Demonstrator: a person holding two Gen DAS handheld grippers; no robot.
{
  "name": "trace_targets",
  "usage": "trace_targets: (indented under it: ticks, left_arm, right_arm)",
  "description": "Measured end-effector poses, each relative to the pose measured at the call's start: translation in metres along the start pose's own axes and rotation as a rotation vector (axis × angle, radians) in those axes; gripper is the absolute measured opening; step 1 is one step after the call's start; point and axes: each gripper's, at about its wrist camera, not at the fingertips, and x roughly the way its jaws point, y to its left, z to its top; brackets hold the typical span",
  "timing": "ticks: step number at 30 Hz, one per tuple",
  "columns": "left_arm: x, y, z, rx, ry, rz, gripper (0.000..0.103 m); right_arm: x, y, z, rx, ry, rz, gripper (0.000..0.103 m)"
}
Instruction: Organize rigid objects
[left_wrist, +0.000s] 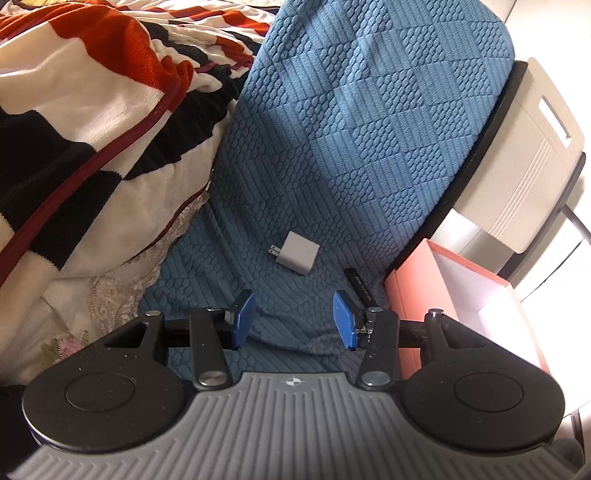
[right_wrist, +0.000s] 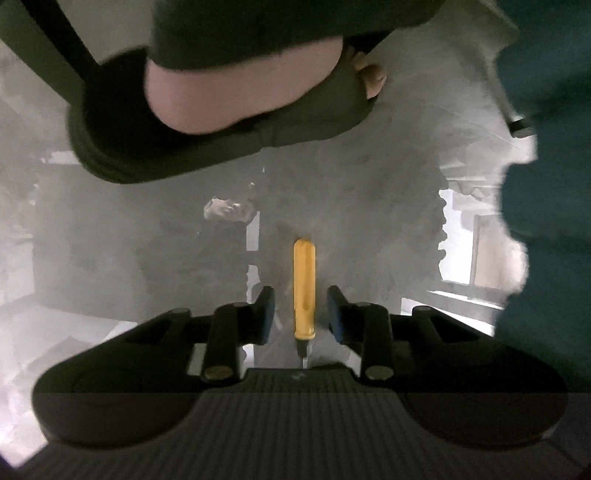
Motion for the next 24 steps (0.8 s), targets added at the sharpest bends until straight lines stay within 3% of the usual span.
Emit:
trace_targets:
  ticks: [6,9,12,17,24]
  left_arm:
    - [0.010,0.008,0.012,-0.065,0.022,0.014,0.053]
    - [0.012,0.012,0.020,-0.112,-0.001,-0.027,0.053]
    - [0.015,0.012,0.022,-0.112,-0.005,-0.029,0.053]
    - [0.022,0.017,0.022,-0.133,0.007,-0.025,0.053]
    - [0.026,0.020,0.023,-0.135,0.010,-0.016,0.053]
  right_arm:
    - [0.034,-0.011,0.005,0.008,0.027,0.032,0.033]
    - [0.046,-0.020,0.005,0.044,0.042,0.033,0.033]
    - [0.062,-0.023,0.008,0.063,0.072,0.013,0.033]
    - [0.076,-0.028,0.011,0.103,0.109,0.053,0.033]
    - [0.087,-0.043,0.007,0.270,0.109,0.120,0.032]
